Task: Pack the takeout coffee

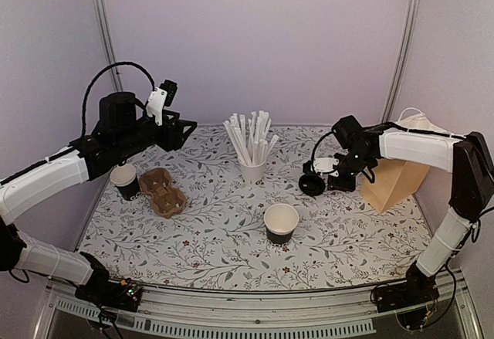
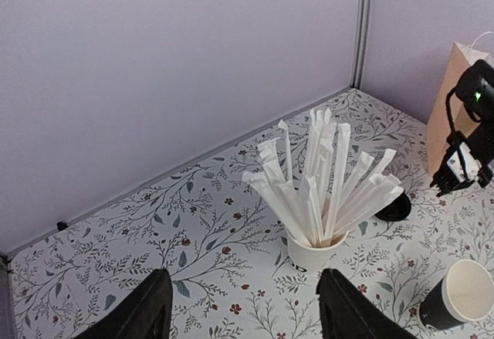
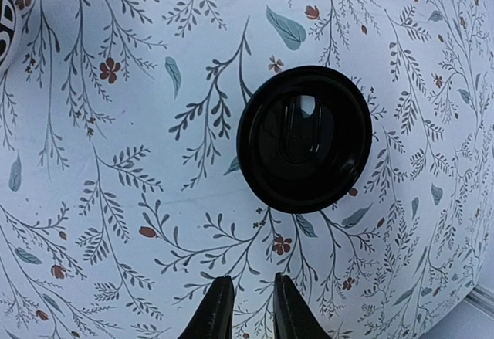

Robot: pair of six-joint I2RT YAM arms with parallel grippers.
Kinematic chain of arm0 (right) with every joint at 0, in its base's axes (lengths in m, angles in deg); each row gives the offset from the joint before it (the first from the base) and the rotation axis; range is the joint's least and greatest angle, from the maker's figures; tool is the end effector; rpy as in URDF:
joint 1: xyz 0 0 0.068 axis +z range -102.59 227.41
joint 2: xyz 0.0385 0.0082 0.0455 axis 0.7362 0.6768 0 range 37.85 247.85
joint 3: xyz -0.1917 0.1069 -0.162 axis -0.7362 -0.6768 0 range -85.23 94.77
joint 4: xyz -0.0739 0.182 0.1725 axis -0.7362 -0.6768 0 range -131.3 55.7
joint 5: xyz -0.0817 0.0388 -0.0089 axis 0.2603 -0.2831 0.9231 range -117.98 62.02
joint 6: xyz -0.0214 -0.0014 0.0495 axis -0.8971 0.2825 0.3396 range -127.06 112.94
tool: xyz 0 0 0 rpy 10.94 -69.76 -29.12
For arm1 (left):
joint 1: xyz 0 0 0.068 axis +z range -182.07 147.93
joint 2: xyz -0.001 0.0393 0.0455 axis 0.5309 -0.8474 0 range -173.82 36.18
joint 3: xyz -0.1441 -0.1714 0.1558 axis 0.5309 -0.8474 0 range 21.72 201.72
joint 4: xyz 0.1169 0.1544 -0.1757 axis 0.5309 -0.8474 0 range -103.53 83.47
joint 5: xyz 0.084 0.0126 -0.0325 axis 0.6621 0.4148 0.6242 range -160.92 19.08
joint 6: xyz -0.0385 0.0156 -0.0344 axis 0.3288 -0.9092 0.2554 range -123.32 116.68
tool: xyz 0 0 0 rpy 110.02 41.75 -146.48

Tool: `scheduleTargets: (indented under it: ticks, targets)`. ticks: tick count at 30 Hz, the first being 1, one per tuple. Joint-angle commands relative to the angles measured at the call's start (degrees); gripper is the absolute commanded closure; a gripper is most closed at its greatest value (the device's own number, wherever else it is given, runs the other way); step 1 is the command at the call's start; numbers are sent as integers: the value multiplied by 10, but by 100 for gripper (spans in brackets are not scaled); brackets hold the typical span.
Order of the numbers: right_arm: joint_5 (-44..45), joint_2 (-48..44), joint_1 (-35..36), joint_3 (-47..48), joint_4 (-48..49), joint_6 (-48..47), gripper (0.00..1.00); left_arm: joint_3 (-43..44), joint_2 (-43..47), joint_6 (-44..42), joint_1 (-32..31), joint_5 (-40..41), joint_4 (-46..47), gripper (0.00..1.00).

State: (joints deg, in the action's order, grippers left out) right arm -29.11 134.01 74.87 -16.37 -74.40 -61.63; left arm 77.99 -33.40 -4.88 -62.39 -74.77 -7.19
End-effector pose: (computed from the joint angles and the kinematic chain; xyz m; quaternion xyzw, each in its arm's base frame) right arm 0.2975 0.1554 0.2158 -0.6450 0.7386 -0.0366 0.1927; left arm 0.2460 -0.1468 0.3365 0.2362 0.7515 -0.1785 0.5896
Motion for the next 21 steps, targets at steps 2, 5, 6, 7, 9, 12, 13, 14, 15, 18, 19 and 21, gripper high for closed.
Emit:
scheduleTargets:
  ticks: [2,5,6,7,9,12,13,14,15,18,19,21]
  targets:
    - [-117,39,-2,14,24,18,74,-3,-4,10,5,-4,18,33]
    - [-144,62,-1,28,27,12,68,4,-10,14,5,-3,9,27]
    - [-151,66,-1,30,27,6,65,6,-11,14,5,1,8,26]
    - [-154,71,-1,30,32,1,62,6,-11,14,5,4,8,25]
    - [-152,76,-1,29,47,-9,60,6,-12,14,5,6,8,24]
    - [-145,87,-1,36,59,-12,60,4,-10,14,5,4,8,25]
    - [-144,90,-1,38,60,-14,60,4,-10,14,5,2,8,24]
    - [-142,96,-1,40,61,-15,60,4,-10,14,5,1,8,24]
    - [-139,101,-1,43,63,-16,60,4,-9,14,5,0,8,25]
    - [-134,117,-1,50,69,-16,60,3,-7,14,5,-2,8,25]
    - [-131,123,-1,52,73,-16,61,2,-6,14,5,-3,8,25]
    - [-126,134,-1,55,81,-11,61,2,-6,14,5,-4,8,26]
